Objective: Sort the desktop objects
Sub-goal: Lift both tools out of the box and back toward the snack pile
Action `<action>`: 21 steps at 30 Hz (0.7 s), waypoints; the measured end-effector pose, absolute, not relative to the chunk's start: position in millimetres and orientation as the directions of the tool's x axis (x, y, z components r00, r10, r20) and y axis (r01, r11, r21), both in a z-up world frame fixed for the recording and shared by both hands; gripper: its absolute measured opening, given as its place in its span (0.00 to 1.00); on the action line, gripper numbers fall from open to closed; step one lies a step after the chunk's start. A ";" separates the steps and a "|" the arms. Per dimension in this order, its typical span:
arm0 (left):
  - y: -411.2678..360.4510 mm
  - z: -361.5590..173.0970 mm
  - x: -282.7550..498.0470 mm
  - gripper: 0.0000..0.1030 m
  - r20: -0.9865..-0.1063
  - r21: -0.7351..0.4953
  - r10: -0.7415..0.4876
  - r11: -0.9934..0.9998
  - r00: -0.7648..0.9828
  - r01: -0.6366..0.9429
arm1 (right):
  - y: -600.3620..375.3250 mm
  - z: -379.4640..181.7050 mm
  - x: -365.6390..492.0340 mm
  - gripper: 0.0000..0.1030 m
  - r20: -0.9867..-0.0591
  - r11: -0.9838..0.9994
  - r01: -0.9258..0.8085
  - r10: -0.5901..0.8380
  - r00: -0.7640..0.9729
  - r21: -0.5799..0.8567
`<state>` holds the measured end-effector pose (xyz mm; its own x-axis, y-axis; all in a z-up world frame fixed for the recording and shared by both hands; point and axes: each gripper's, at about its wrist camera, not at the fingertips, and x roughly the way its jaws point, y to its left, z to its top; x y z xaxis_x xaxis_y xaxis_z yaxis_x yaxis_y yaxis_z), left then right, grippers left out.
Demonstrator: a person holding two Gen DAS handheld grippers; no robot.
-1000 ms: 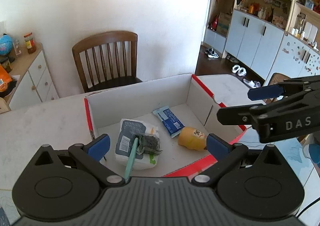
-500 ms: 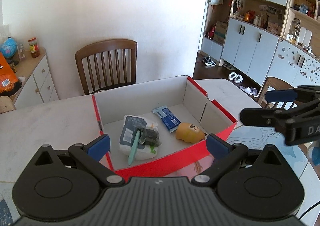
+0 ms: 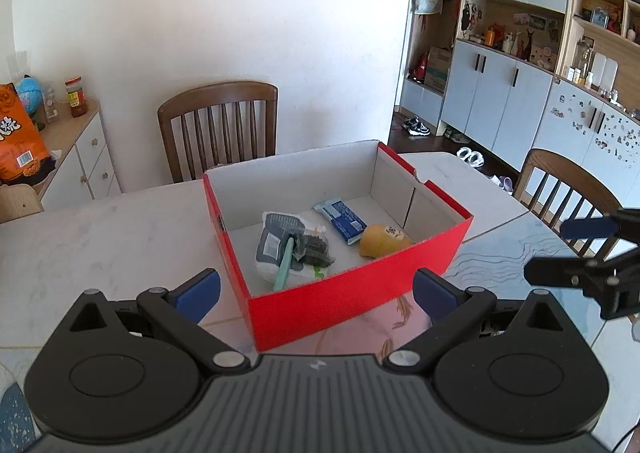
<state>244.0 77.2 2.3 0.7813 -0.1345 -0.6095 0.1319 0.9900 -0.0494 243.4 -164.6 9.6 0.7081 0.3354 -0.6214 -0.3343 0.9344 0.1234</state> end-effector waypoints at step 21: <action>101.0 -49.2 227.2 1.00 -0.678 -0.070 -0.141 0.989 0.722 0.128 | -152.0 -38.4 186.9 0.94 -0.675 0.949 -0.286 0.299 0.674 0.134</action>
<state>227.2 101.0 -49.2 0.7215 -0.1410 -0.6779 0.1276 0.9894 -0.0700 186.9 -152.0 -38.4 0.6745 0.2986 -0.6752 -0.2862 0.9488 0.1337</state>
